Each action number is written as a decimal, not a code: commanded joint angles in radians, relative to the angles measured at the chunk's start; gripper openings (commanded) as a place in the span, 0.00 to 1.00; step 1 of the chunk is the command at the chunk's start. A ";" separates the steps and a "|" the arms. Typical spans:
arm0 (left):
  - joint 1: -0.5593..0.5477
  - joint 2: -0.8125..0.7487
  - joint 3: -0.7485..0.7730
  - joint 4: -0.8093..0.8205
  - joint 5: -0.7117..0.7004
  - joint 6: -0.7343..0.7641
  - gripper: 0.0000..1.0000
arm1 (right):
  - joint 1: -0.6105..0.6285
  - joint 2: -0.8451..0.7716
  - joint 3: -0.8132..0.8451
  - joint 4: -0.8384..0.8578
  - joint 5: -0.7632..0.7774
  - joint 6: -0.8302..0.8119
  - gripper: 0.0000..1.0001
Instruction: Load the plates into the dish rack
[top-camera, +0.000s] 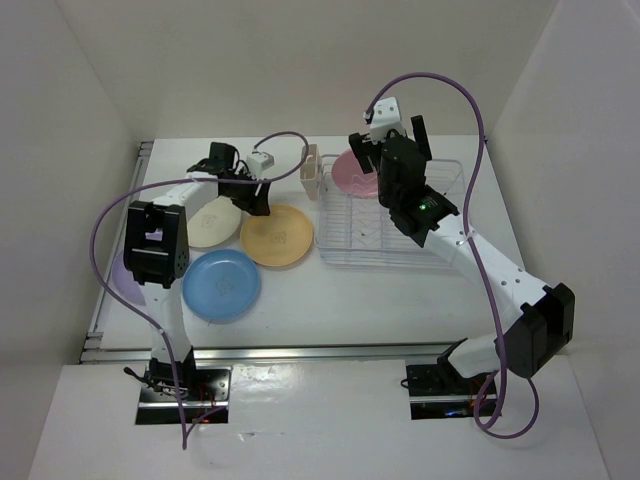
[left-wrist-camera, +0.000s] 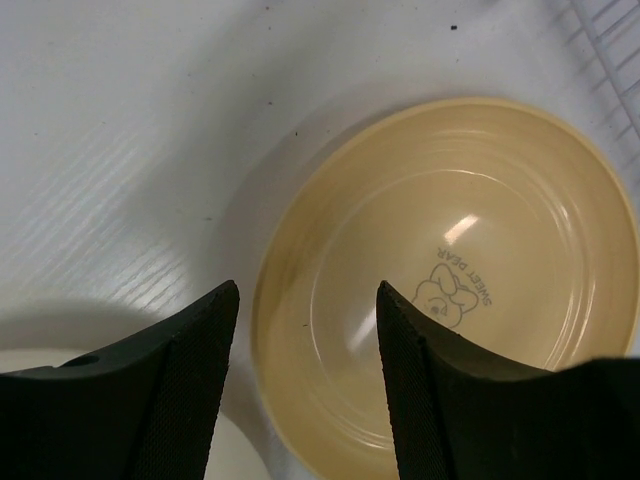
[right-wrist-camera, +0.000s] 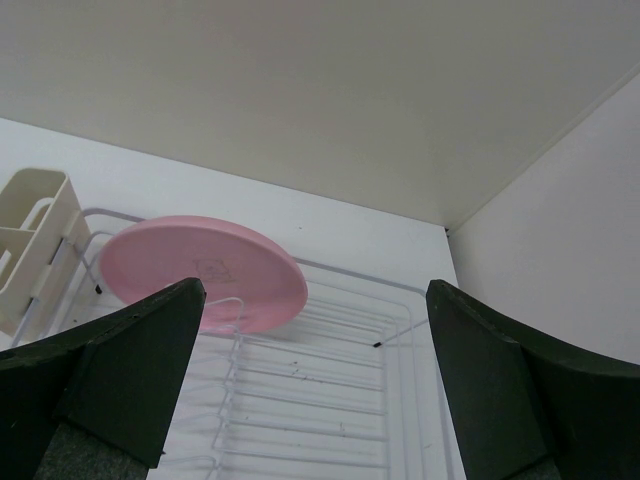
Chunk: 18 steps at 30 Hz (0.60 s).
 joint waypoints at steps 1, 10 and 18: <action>-0.002 0.024 0.030 -0.012 0.004 0.022 0.64 | -0.004 -0.006 0.016 0.013 0.006 0.011 1.00; -0.002 0.067 0.050 -0.042 0.004 0.034 0.52 | -0.004 0.003 0.016 0.013 0.006 0.011 1.00; -0.002 0.110 0.094 -0.064 0.004 0.034 0.33 | -0.004 0.003 0.025 0.003 0.006 0.011 1.00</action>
